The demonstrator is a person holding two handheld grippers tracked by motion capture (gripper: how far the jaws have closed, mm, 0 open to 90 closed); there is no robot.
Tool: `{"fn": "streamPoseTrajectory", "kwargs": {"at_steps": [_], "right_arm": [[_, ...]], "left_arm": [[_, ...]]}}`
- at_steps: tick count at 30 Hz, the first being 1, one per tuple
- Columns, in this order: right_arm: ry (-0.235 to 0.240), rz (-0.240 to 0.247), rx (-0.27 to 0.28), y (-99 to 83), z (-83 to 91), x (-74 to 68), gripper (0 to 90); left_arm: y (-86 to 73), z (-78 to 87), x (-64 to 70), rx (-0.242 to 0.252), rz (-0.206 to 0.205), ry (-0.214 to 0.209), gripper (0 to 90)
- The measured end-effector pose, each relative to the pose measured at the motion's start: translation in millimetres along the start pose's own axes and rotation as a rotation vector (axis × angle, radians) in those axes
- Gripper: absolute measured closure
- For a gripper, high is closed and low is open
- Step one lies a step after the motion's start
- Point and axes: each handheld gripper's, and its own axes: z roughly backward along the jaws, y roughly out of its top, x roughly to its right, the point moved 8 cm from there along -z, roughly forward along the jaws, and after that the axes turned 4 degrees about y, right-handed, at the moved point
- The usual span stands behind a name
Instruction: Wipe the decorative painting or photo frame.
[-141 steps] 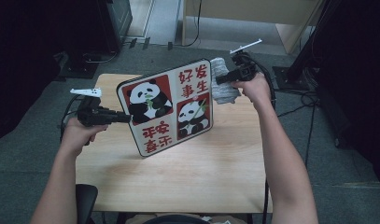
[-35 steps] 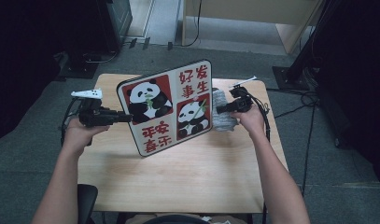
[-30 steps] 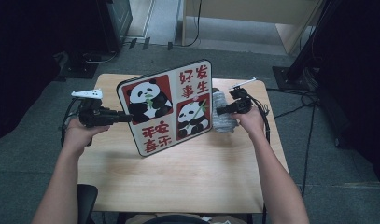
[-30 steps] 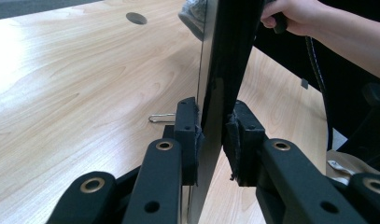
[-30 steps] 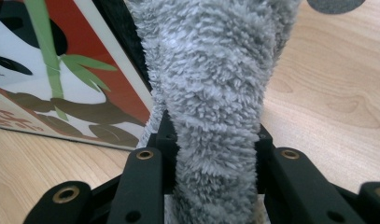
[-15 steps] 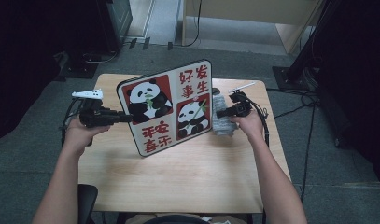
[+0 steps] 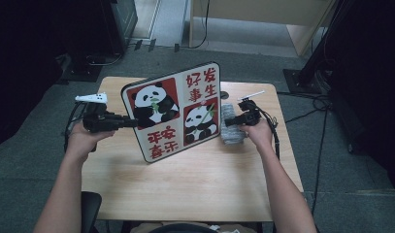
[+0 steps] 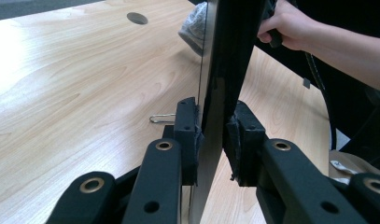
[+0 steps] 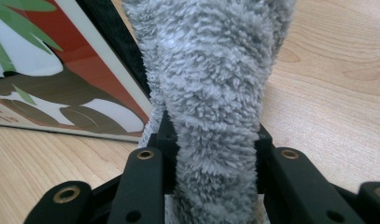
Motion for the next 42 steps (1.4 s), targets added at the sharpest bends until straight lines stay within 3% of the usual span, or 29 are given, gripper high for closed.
{"fn": "streamPoseTrajectory", "kwargs": {"at_steps": [8,14,21,22,26,31,42], "right_arm": [[-0.054,0.034,0.031,4.9,6.2,3.1,68.4],[-0.094,0.024,0.095,10.0,22.4,11.9,68.4],[-0.139,0.015,0.133,8.2,40.7,28.2,68.2],[-0.167,0.009,0.151,7.5,44.4,36.4,68.2],[-0.195,-0.013,0.182,3.5,48.3,49.4,68.0],[-0.217,-0.065,0.204,-1.3,45.2,69.4,67.7],[-0.255,-0.091,0.209,-17.1,32.2,89.1,59.4]], "left_arm": [[0.0,1.0,-0.7,0.001,0.002,0.008,75.1],[-0.1,2.4,-1.3,0.001,0.003,0.017,75.1],[-0.5,2.8,-1.1,-0.001,0.001,0.02,75.2],[-0.7,2.7,-0.9,-0.003,0.001,0.02,75.2],[-1.4,4.5,-0.1,-0.008,-0.007,0.027,75.2],[-1.6,3.8,-0.5,-0.013,-0.007,0.035,75.0],[-1.6,1.3,0.1,-0.021,-0.011,0.053,73.0]]}}
